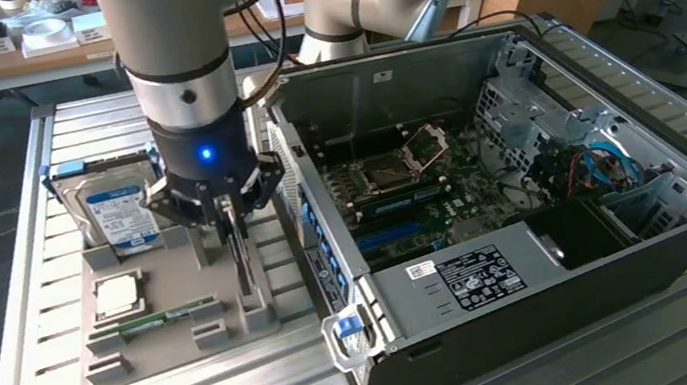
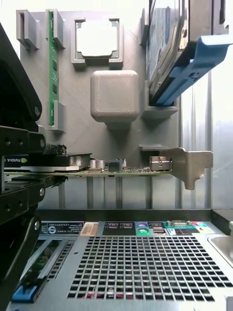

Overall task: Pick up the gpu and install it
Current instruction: 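Pick up the gpu and move the gpu toward the slot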

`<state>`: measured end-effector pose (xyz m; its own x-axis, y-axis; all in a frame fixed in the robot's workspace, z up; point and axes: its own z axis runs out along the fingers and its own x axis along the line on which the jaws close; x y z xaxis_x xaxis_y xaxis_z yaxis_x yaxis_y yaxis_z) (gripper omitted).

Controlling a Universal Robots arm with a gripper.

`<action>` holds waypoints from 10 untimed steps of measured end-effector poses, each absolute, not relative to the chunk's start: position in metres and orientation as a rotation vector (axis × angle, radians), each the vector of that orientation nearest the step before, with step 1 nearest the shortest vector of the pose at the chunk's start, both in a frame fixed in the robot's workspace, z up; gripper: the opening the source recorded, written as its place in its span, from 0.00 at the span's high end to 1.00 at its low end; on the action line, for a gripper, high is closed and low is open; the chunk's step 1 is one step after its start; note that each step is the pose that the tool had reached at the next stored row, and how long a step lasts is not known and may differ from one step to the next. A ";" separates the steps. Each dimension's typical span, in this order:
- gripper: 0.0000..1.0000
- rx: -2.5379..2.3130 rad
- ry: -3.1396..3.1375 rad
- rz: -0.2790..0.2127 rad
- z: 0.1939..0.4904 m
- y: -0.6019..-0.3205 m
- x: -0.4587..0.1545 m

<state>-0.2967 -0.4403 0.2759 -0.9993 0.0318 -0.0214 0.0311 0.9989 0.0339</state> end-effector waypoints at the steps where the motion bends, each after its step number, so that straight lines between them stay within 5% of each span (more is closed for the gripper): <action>1: 0.73 0.049 3.119 0.052 0.279 -0.440 -0.297; 10: 0.73 0.049 3.119 0.052 0.303 -0.440 -0.297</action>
<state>-0.2967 -0.4403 0.3033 -0.9993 0.0318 -0.0215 0.0310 0.9989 0.0339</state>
